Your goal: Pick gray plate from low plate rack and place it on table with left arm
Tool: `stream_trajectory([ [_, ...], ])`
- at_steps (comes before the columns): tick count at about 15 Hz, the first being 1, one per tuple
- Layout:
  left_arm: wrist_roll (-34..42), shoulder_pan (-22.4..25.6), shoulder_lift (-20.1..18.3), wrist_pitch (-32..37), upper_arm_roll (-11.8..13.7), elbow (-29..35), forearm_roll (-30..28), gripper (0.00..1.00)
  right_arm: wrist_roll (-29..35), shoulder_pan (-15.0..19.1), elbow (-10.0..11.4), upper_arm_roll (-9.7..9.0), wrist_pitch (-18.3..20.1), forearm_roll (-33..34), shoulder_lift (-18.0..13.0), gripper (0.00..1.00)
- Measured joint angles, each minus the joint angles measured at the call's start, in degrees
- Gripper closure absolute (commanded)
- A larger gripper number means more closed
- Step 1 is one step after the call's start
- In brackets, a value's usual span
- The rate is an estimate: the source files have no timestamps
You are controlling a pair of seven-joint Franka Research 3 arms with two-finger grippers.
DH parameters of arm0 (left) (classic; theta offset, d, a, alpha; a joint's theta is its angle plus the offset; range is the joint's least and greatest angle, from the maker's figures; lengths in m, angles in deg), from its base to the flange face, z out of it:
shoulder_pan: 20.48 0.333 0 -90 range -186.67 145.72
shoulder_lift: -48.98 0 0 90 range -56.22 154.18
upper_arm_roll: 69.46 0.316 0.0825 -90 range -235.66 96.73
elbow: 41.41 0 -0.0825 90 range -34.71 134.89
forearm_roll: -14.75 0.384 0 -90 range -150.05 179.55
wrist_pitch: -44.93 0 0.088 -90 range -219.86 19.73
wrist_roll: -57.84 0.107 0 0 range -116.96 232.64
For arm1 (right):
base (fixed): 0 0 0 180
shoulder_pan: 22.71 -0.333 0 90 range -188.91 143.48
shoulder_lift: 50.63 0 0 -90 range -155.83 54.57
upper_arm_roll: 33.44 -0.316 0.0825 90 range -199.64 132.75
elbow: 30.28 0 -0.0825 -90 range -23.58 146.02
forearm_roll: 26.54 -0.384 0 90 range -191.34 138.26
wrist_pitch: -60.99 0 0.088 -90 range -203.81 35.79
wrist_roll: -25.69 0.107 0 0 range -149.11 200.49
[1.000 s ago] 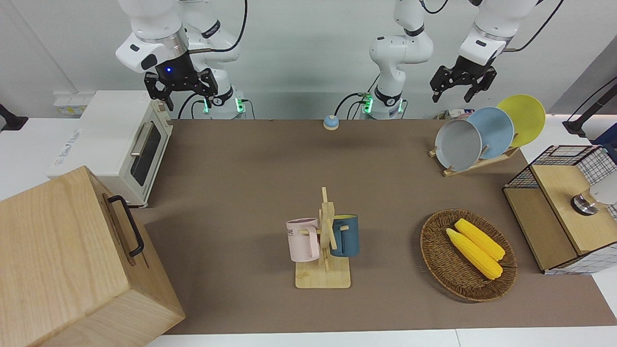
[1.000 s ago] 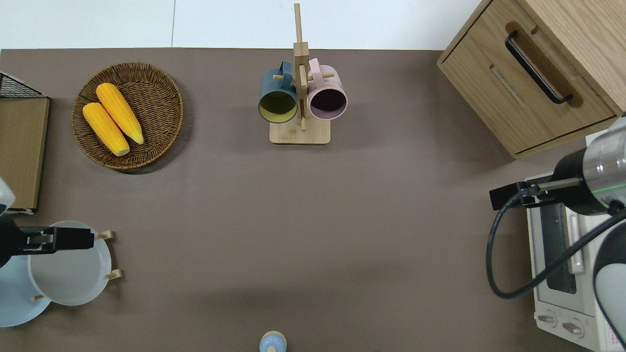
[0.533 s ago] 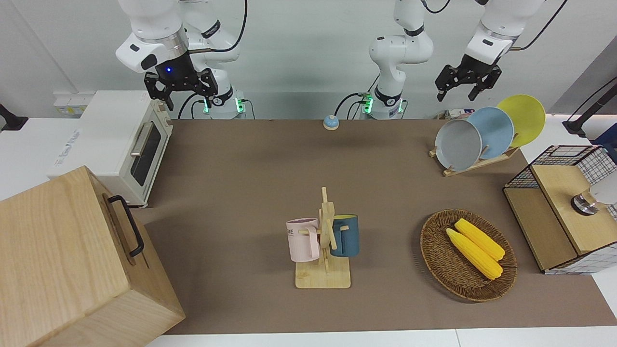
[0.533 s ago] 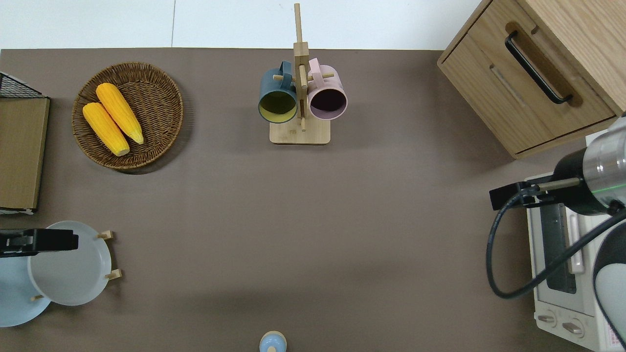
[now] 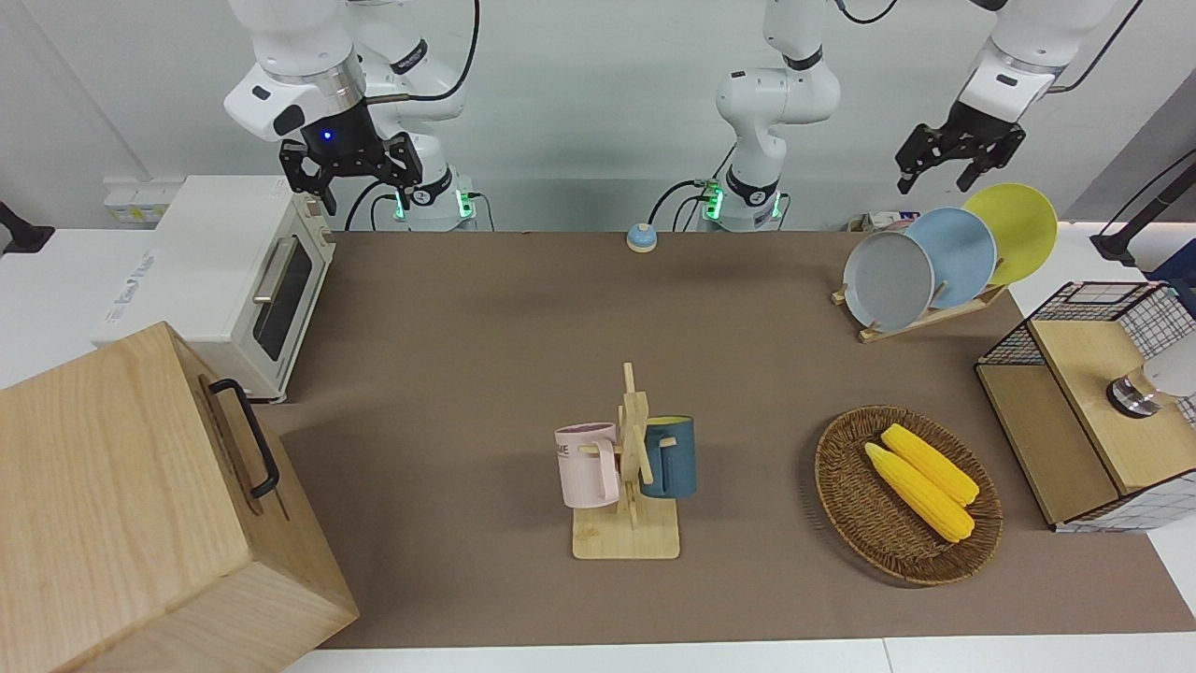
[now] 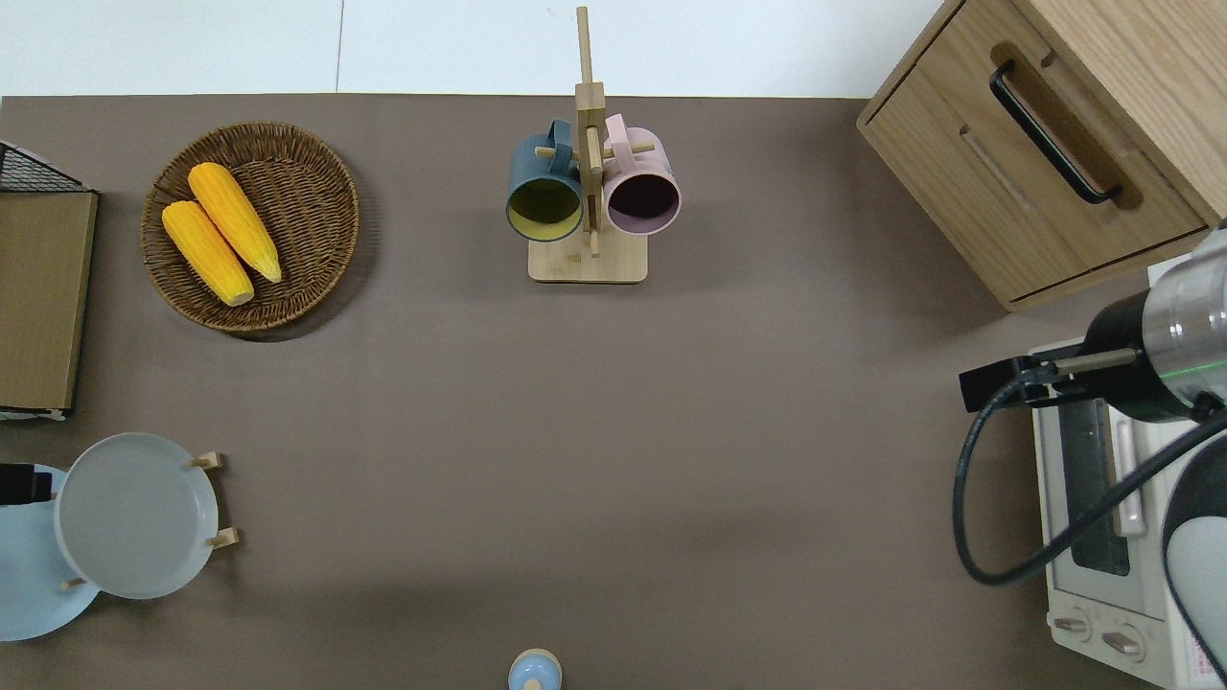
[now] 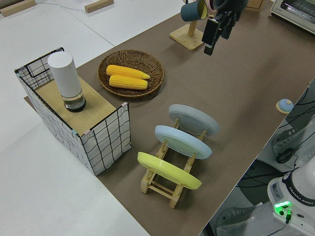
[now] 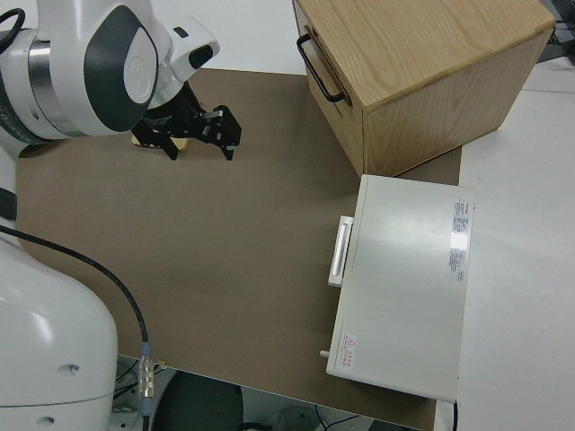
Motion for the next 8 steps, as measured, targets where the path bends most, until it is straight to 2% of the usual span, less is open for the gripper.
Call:
stream_trajectory([
  [4, 0.6, 0.0, 0.0, -0.1, 2.3, 0.0, 1.6, 0.01, 0.0, 0.0, 0.0, 0.0, 0.0, 0.0, 0.0, 0.011],
  [8, 0.7, 0.0, 0.0, -0.6, 3.1, 1.2, 1.7, 0.01, 0.0, 0.0, 0.0, 0.0, 0.0, 0.0, 0.0, 0.011],
])
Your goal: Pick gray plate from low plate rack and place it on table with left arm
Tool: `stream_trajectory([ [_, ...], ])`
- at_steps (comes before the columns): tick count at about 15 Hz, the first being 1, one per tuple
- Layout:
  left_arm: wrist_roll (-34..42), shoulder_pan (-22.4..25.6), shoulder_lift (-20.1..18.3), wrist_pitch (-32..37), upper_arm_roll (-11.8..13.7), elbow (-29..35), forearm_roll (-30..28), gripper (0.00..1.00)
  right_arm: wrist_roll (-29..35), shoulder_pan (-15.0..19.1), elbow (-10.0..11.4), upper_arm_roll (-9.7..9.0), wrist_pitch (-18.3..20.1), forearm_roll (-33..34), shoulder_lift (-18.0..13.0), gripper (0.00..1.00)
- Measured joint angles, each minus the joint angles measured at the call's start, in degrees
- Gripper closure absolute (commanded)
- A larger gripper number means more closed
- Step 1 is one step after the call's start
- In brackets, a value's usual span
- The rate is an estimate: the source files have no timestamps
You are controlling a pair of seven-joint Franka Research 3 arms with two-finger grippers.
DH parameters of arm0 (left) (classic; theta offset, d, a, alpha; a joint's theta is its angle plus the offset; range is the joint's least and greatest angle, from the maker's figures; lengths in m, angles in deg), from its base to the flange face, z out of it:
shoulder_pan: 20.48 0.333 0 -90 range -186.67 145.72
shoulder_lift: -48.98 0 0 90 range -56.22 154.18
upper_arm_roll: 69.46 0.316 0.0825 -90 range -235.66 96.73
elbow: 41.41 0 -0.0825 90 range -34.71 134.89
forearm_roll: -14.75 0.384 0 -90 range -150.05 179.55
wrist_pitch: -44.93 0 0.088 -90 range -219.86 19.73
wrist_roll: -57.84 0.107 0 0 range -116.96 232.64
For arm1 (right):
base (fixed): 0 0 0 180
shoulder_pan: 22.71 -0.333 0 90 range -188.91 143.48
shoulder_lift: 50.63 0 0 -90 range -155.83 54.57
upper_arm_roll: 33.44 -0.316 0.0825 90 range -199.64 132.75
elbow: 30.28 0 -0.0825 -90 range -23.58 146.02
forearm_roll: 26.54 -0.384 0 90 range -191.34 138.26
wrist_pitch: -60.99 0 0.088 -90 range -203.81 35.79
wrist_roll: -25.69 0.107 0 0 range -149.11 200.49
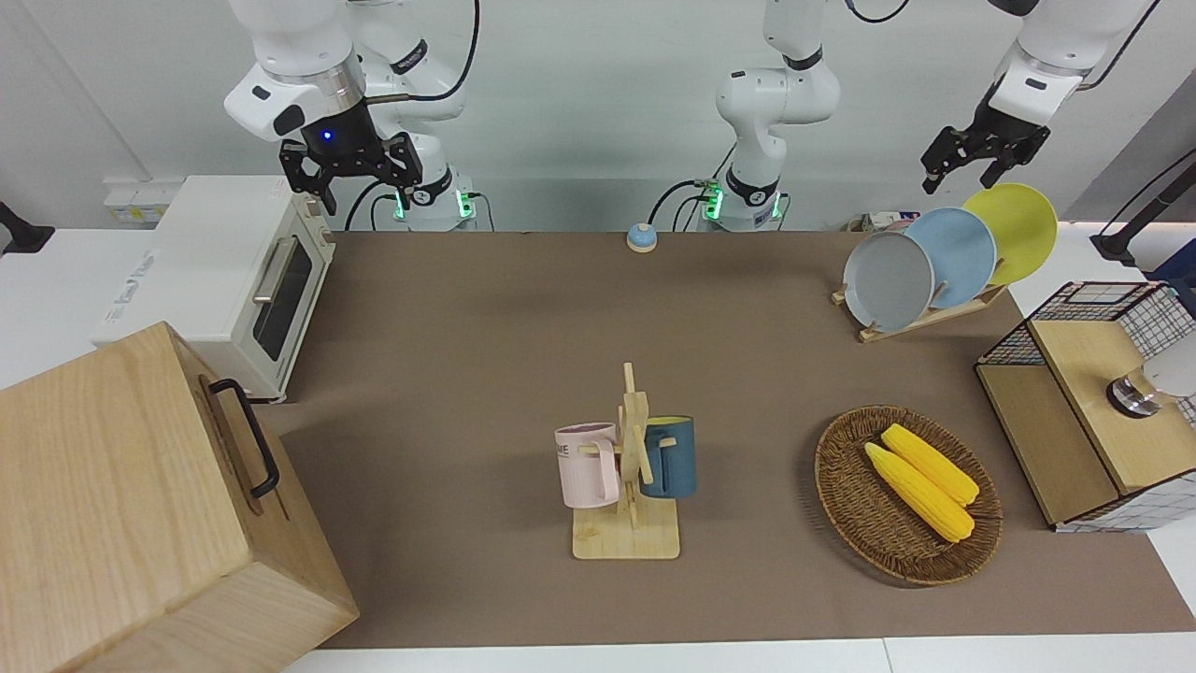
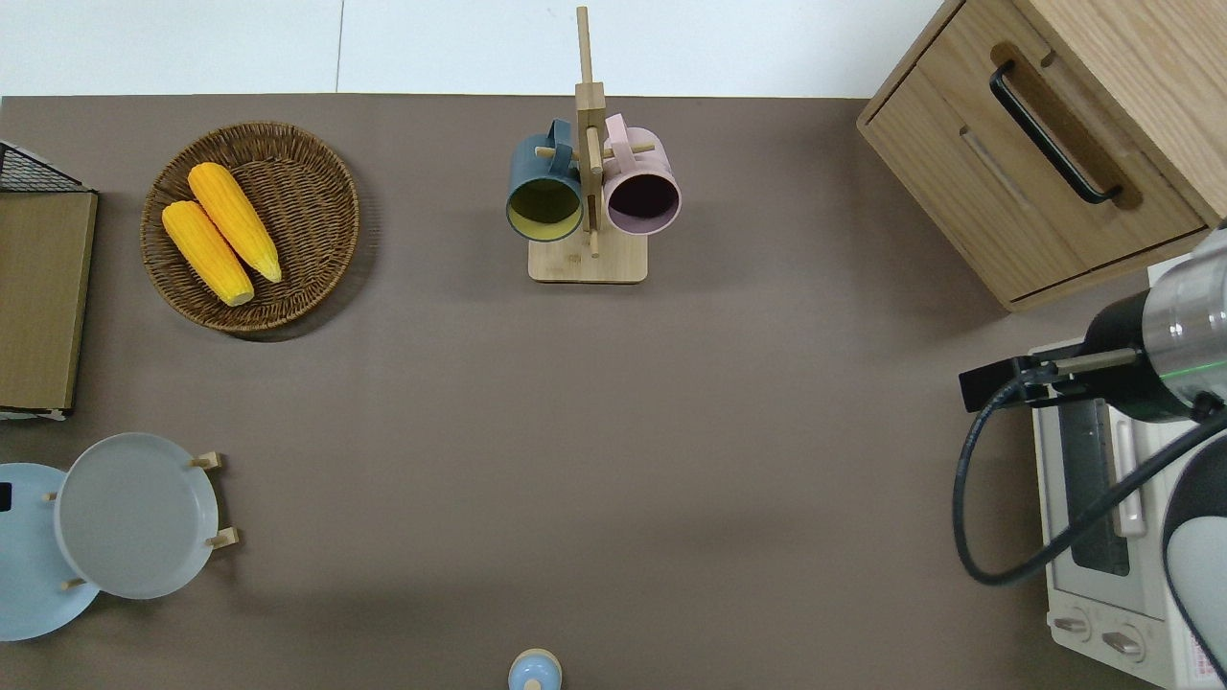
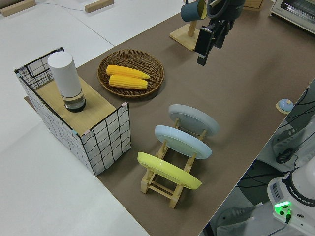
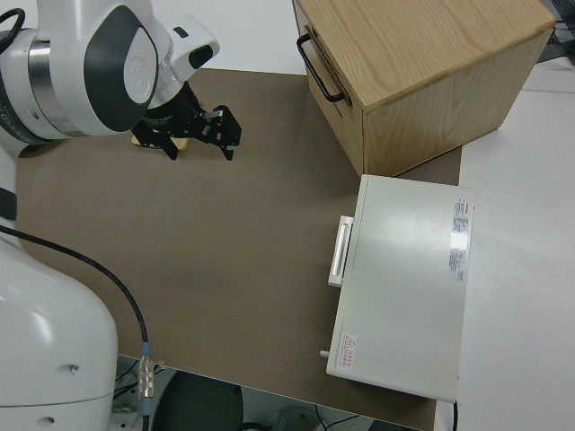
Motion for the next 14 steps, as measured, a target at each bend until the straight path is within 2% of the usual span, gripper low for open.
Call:
stream_trajectory([
  [6, 0.1, 0.0, 0.0, -4.4, 0.2, 5.3, 0.8, 0.01, 0.0, 0.0, 0.0, 0.0, 0.0, 0.0, 0.0, 0.011],
  [14, 0.1, 0.1, 0.0, -13.6, 0.4, 13.8, 3.7, 0.01, 0.0, 0.0, 0.0, 0.0, 0.0, 0.0, 0.0, 0.013],
])
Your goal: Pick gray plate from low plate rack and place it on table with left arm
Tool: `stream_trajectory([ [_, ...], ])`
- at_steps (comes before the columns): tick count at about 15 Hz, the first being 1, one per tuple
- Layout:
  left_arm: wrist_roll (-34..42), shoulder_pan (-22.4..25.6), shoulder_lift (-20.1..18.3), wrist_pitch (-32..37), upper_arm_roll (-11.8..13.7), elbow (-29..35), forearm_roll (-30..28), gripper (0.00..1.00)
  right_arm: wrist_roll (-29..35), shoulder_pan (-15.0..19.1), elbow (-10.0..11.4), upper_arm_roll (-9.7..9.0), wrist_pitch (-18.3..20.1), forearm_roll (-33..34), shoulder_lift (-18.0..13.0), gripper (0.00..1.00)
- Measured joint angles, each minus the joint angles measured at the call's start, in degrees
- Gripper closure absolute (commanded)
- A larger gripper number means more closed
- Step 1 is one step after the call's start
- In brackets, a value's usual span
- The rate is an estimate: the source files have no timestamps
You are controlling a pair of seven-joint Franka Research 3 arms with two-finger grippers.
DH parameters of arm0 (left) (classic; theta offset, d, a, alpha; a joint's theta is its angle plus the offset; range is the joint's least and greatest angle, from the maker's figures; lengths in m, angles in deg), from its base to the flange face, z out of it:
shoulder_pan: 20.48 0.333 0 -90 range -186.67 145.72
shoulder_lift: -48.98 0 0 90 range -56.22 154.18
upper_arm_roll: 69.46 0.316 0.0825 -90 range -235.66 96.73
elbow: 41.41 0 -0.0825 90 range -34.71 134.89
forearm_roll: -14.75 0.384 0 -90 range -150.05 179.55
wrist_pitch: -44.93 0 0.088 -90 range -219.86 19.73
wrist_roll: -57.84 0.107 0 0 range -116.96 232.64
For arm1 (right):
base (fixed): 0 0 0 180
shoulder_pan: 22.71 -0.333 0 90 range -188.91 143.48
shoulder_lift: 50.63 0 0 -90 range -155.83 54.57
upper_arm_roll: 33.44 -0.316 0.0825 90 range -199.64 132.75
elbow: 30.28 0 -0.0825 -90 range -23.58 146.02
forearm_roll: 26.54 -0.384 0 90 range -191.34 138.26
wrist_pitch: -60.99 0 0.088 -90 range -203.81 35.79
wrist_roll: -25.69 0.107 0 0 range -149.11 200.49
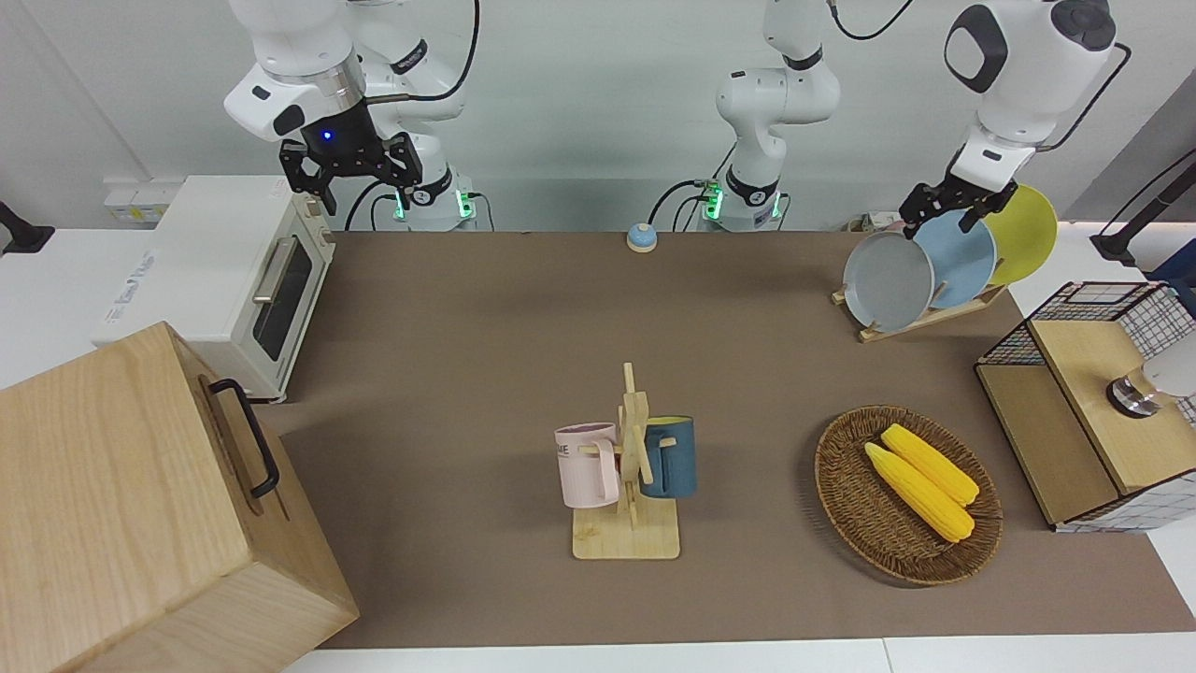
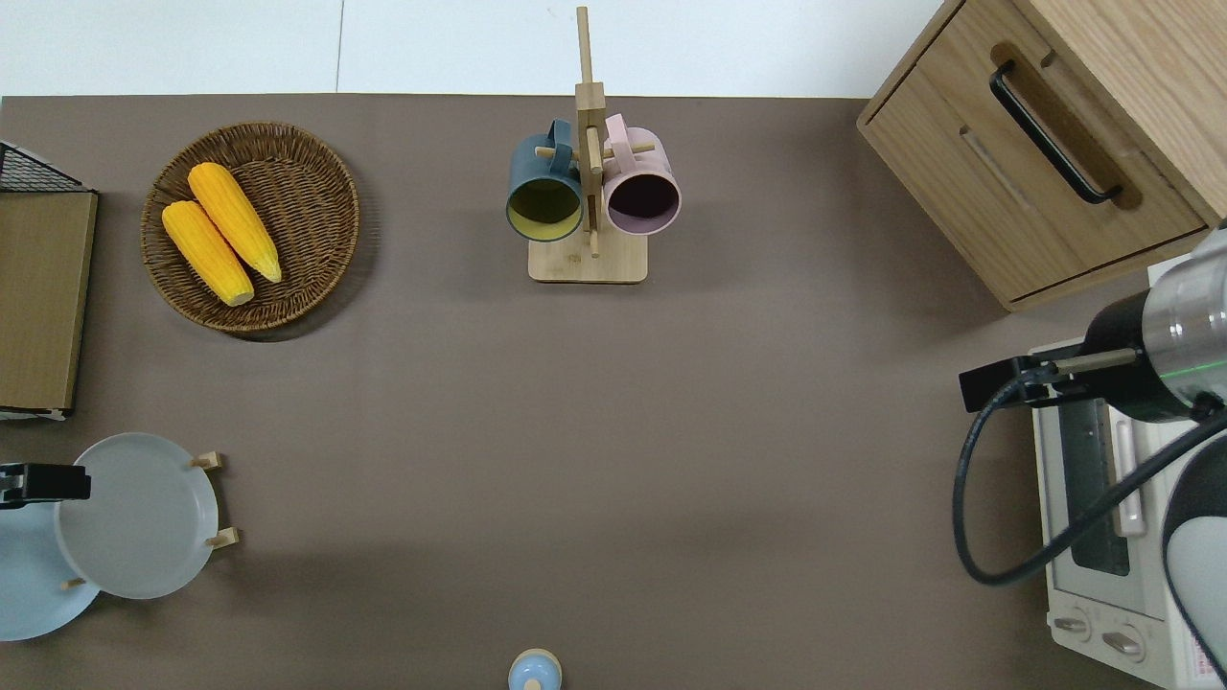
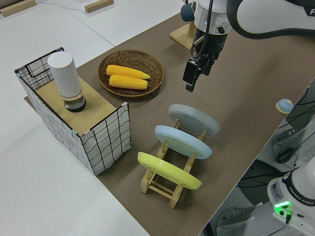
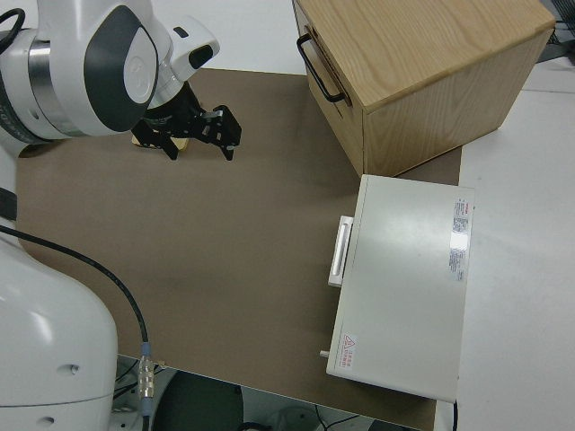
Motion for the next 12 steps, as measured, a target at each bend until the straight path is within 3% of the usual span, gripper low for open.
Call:
stream_trajectory([
  [12, 0.2, 2.9, -0.7, -12.8, 0.1, 12.3, 2.3, 0.01, 0.0, 0.0, 0.0, 0.0, 0.0, 0.0, 0.0, 0.013],
])
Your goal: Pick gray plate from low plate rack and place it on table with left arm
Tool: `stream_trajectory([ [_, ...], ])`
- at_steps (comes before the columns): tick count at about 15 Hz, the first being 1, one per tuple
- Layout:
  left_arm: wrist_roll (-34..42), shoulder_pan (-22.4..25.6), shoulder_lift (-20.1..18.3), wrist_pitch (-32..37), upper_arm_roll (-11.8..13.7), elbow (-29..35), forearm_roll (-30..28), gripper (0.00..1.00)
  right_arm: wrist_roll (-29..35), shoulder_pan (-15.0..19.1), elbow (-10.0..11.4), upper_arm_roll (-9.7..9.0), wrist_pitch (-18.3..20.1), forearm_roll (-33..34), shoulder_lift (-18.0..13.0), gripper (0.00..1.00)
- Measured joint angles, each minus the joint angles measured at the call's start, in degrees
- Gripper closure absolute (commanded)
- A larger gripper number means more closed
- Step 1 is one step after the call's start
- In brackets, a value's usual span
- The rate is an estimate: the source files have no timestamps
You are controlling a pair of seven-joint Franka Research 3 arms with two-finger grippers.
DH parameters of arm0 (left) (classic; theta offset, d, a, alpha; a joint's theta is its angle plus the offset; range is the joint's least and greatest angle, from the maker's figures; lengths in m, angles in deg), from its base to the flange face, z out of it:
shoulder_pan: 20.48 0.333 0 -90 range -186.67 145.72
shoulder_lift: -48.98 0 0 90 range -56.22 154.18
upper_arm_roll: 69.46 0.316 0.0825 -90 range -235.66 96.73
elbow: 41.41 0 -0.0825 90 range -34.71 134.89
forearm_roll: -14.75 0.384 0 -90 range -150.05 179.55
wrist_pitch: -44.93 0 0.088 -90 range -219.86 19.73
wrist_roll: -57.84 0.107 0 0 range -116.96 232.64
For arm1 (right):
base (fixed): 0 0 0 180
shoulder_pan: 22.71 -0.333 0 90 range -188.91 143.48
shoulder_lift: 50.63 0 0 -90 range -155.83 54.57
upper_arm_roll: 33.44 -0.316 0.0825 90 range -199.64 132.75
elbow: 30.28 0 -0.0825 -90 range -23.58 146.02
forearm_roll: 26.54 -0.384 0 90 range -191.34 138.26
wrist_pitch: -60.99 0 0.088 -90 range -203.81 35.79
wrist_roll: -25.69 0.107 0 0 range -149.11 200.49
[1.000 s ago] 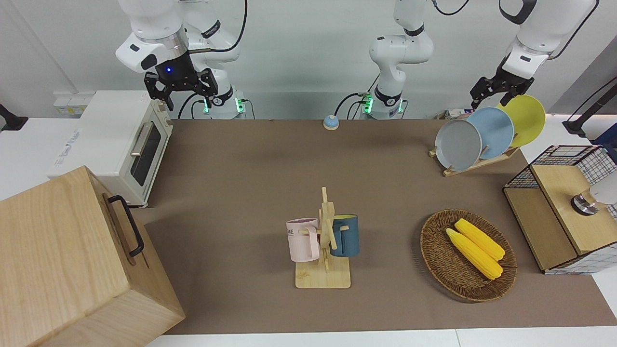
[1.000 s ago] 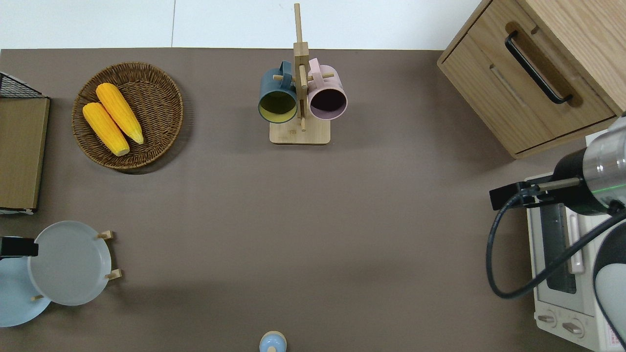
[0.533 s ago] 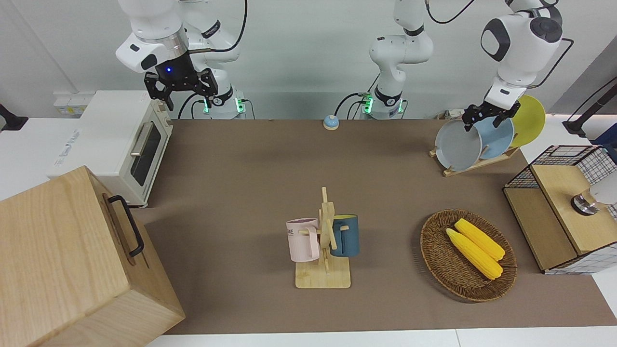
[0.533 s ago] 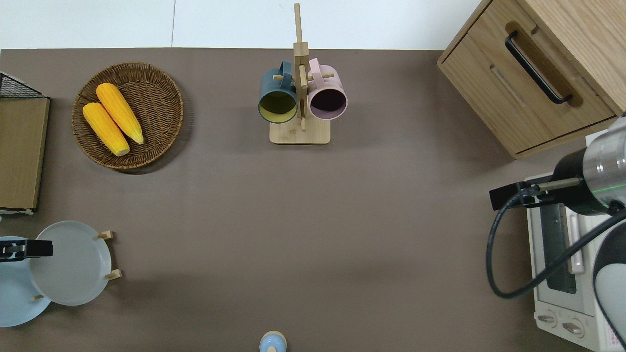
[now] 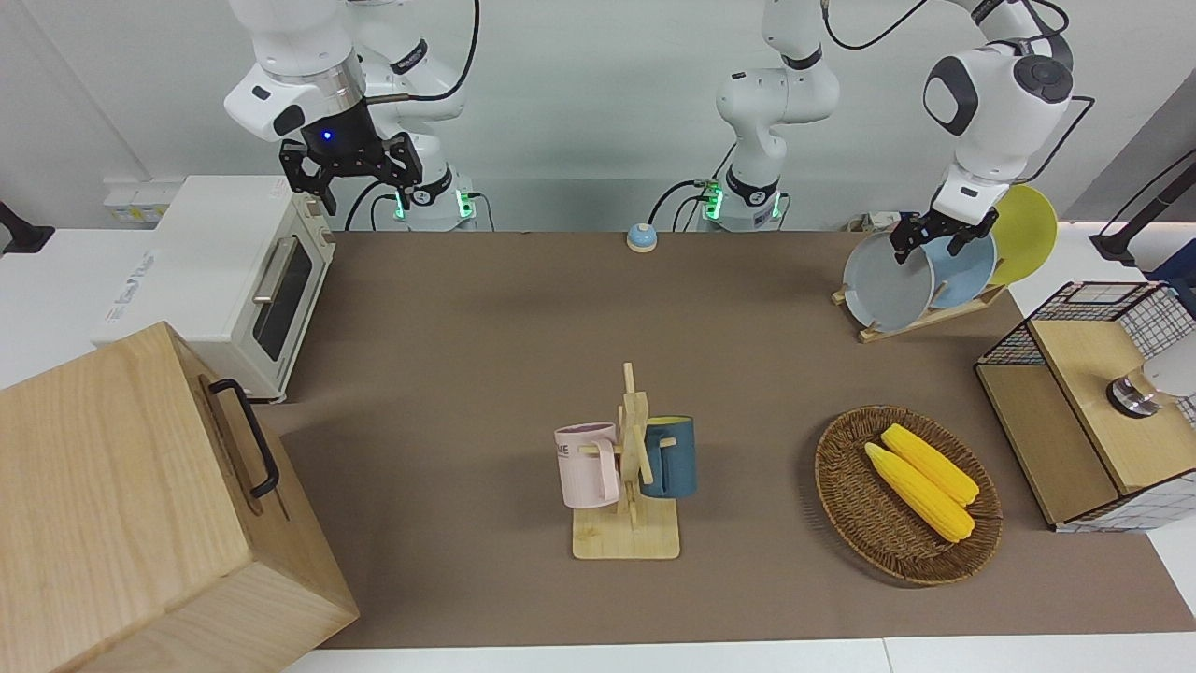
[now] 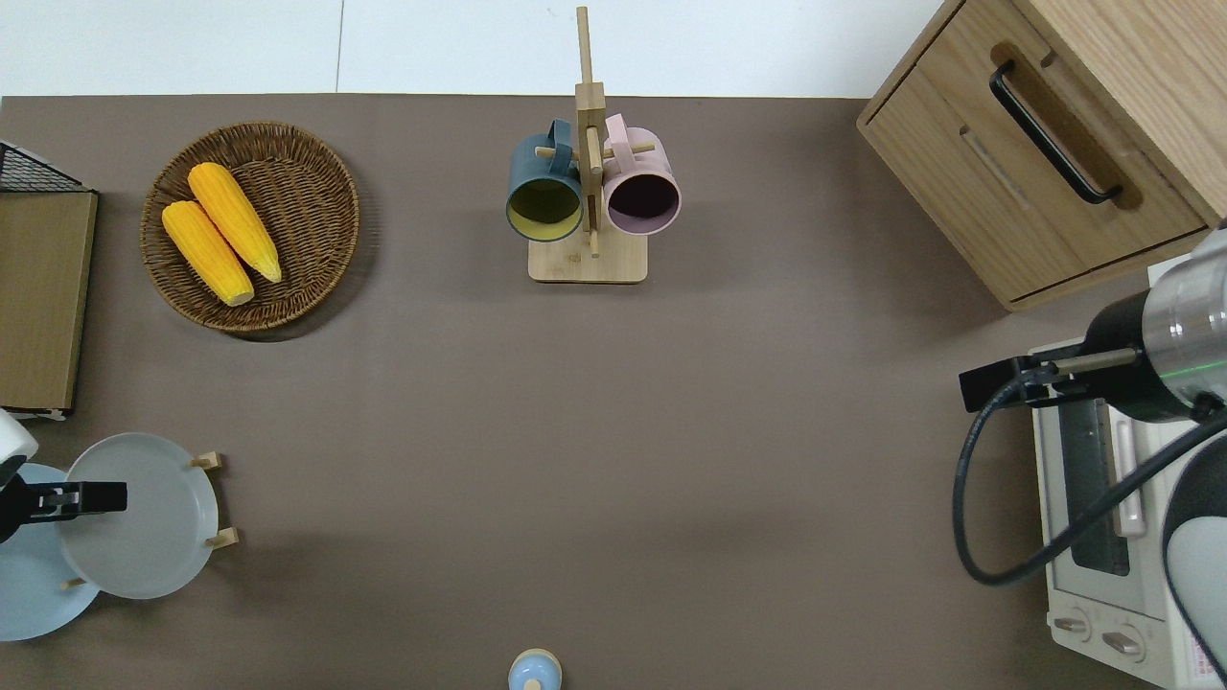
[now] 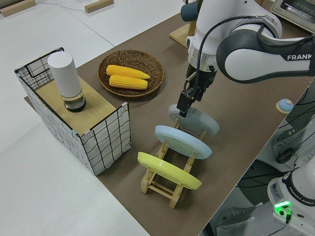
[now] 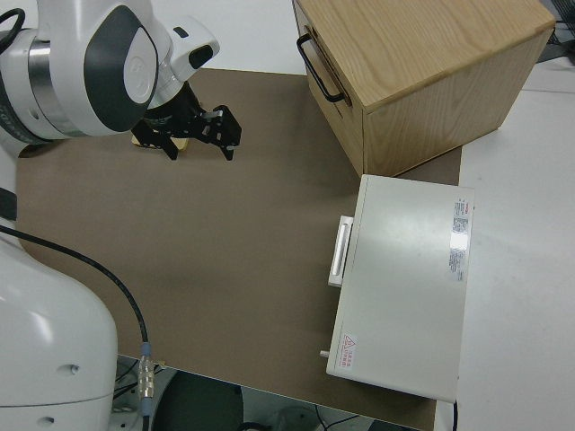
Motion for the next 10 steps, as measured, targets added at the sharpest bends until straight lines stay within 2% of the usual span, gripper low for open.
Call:
stream_trajectory([
  [6, 0.0, 0.8, 0.0, -4.3, 0.0, 3.8, 0.0, 0.01, 0.0, 0.0, 0.0, 0.0, 0.0, 0.0, 0.0, 0.011],
  [7, 0.0, 0.8, 0.0, -4.4, 0.0, 3.9, 0.0, 0.05, 0.0, 0.0, 0.0, 0.0, 0.0, 0.0, 0.0, 0.011],
  [9, 0.0, 0.8, 0.0, -4.4, 0.0, 4.0, 0.0, 0.32, 0.0, 0.0, 0.0, 0.0, 0.0, 0.0, 0.0, 0.013],
  [10, 0.0, 0.8, -0.1, -4.4, 0.0, 4.0, 0.0, 0.49, 0.0, 0.0, 0.0, 0.0, 0.0, 0.0, 0.0, 0.011],
])
